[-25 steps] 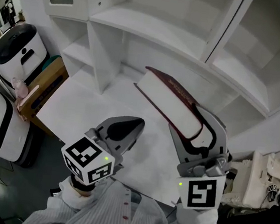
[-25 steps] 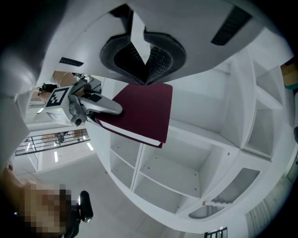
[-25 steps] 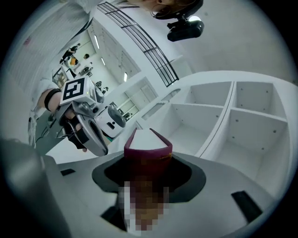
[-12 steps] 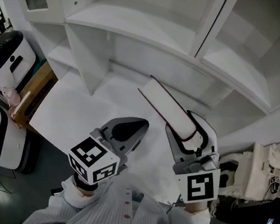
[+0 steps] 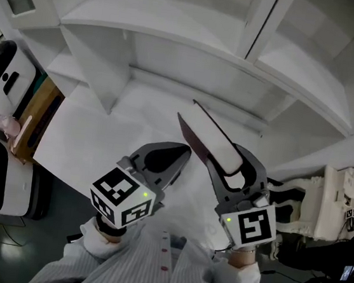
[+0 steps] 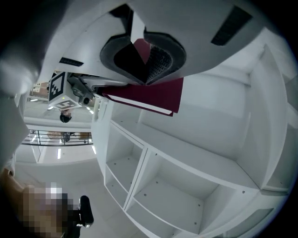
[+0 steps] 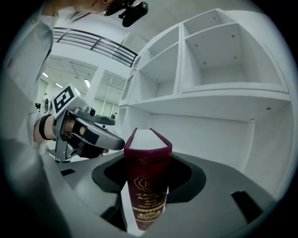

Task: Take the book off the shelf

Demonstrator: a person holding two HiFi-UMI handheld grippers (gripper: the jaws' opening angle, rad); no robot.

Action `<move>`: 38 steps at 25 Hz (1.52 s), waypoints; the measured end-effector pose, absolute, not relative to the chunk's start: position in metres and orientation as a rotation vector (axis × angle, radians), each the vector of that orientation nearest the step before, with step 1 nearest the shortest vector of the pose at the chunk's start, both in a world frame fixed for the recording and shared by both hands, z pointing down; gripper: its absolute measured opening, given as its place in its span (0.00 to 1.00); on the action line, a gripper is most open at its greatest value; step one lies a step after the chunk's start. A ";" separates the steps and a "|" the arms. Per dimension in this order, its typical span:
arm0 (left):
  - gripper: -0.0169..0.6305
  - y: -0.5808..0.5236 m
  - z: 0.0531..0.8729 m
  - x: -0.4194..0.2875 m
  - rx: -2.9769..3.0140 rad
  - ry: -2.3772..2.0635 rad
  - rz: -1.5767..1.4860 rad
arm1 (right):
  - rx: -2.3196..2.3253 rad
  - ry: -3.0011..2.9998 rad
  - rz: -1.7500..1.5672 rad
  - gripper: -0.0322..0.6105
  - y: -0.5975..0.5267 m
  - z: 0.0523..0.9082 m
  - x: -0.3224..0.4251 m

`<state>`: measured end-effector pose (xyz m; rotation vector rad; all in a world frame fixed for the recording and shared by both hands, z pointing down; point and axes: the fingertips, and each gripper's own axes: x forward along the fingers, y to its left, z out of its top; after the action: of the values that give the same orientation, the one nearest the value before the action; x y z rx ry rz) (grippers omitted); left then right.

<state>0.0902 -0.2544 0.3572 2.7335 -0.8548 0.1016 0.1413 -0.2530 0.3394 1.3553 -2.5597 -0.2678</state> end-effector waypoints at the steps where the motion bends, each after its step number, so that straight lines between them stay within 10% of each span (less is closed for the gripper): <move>1: 0.04 -0.255 0.359 0.091 2.732 -0.849 0.103 | 1.371 -2.564 -0.214 0.38 -0.253 0.343 0.143; 38: 0.04 -0.251 0.386 0.084 2.763 -0.736 0.195 | 1.568 -2.494 0.187 0.38 -0.237 0.395 0.153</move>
<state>0.0838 -0.2515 0.3863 2.7625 -0.7364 0.1953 0.1535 -0.2370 0.3950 1.5677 -2.4944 0.1871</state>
